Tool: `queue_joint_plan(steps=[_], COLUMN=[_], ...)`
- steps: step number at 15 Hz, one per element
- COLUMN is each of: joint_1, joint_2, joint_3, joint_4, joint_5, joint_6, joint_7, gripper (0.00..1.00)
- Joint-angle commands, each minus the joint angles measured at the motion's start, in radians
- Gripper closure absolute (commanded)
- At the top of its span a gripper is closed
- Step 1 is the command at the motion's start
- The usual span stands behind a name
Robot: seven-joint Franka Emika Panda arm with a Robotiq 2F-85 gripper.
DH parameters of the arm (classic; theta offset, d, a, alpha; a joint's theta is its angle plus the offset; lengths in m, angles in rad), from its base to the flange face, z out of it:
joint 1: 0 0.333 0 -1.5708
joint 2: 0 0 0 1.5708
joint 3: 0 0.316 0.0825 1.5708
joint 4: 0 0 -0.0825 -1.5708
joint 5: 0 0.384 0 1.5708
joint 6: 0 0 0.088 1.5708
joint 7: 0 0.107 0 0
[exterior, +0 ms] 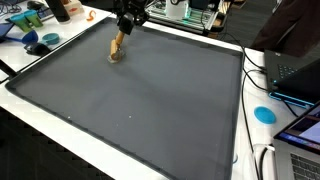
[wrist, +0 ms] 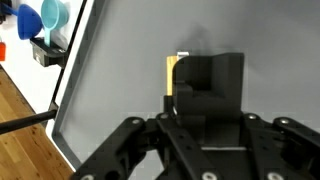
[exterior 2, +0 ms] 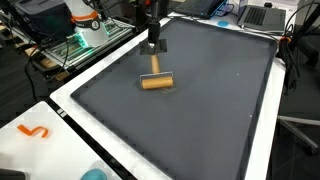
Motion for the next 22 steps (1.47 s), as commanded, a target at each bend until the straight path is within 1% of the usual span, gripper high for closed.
queue_joint_plan(steps=[1, 5, 7, 8, 11, 13, 15, 18, 19, 22], joint_1=[-0.006, -0.001, 0.002, 0.002, 0.009, 0.014, 0.021, 0.031, 0.034, 0.04], joint_2=[0.004, 0.001, 0.003, 0.011, -0.001, -0.019, -0.041, -0.043, -0.043, -0.059], joint_3=[-0.007, -0.001, 0.001, 0.0, 0.007, 0.013, 0.019, 0.027, 0.029, 0.034], joint_4=[-0.068, -0.083, -0.082, -0.086, -0.065, -0.039, -0.009, 0.043, 0.06, 0.094], joint_5=[-0.033, -0.055, -0.026, 0.012, 0.086, 0.142, 0.21, 0.298, 0.314, 0.313], joint_6=[-0.112, -0.187, -0.262, -0.295, -0.317, -0.372, -0.459, -0.633, -0.679, -0.716], joint_7=[0.072, 0.152, 0.148, 0.099, -0.03, -0.114, -0.212, -0.357, -0.394, -0.436], gripper=[0.76, 0.76, 0.76, 0.76, 0.76, 0.76, 0.76, 0.76, 0.76, 0.76])
